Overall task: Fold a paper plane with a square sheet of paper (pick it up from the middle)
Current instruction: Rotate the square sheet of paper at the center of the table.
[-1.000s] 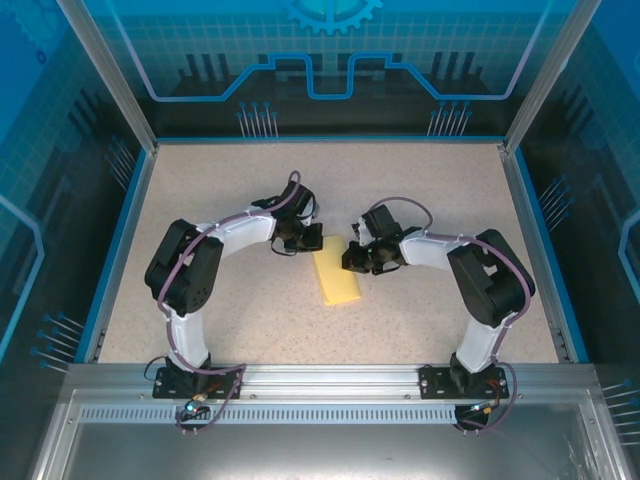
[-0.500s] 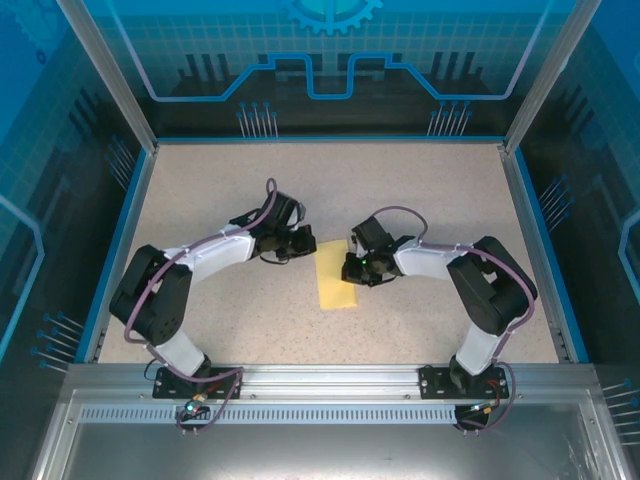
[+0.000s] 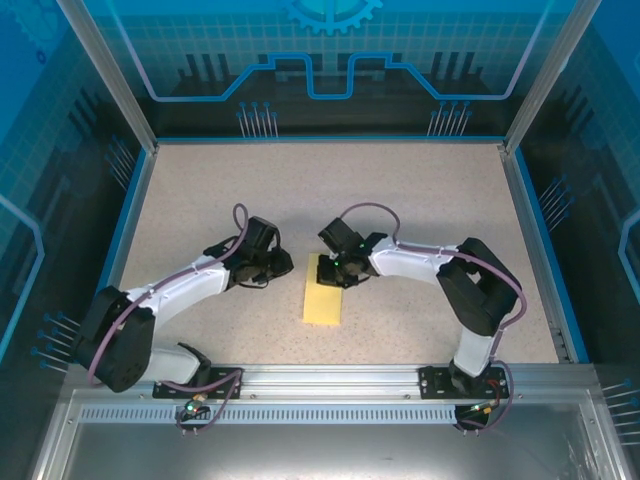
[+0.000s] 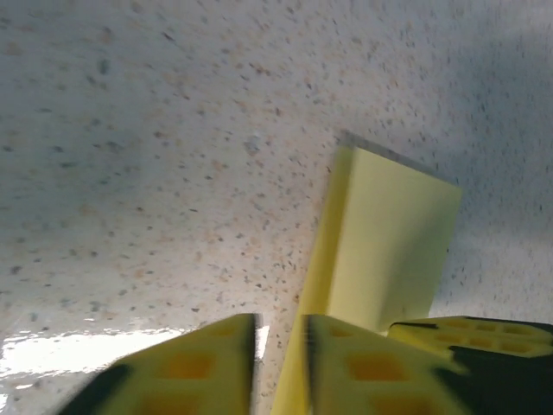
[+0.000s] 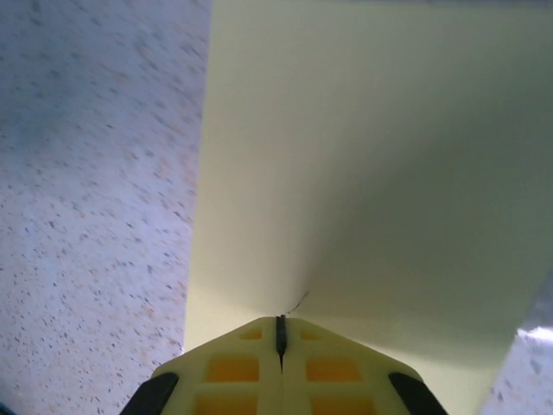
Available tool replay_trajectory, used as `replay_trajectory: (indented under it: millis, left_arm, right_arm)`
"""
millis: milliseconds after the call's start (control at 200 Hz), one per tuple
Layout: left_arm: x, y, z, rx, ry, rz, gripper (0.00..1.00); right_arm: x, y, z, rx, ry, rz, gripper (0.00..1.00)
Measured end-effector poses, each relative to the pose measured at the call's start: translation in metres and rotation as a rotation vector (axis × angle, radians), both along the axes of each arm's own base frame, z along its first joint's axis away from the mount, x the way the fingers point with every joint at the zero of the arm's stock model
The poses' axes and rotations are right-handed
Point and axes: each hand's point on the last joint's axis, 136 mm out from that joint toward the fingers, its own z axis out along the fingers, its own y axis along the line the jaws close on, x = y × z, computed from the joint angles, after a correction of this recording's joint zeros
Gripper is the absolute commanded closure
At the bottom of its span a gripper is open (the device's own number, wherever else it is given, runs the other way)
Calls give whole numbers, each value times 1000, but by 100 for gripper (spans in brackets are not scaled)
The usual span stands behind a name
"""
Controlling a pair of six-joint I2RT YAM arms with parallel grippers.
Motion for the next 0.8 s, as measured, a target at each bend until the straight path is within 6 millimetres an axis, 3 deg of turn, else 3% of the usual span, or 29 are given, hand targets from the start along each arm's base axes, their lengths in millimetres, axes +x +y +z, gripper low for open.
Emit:
replay_trajectory:
  millis: [105, 310, 435, 660, 800]
  left_arm:
    - [-2, 9, 2, 17, 1, 50, 57]
    - [-6, 17, -1, 46, 21, 89, 47]
    - [-8, 19, -3, 57, 29, 85, 44]
    - [-9, 13, -1, 44, 26, 45, 39]
    - [-8, -2, 5, -14, 13, 5, 39]
  right_arm:
    - [13, 8, -1, -16, -25, 46, 100]
    - [28, 0, -30, -83, 19, 66, 100]
    - [39, -5, -27, -90, 10, 53, 100]
    - [63, -35, -30, -117, 27, -80, 100]
    - [74, -64, -29, -131, 28, -217, 100]
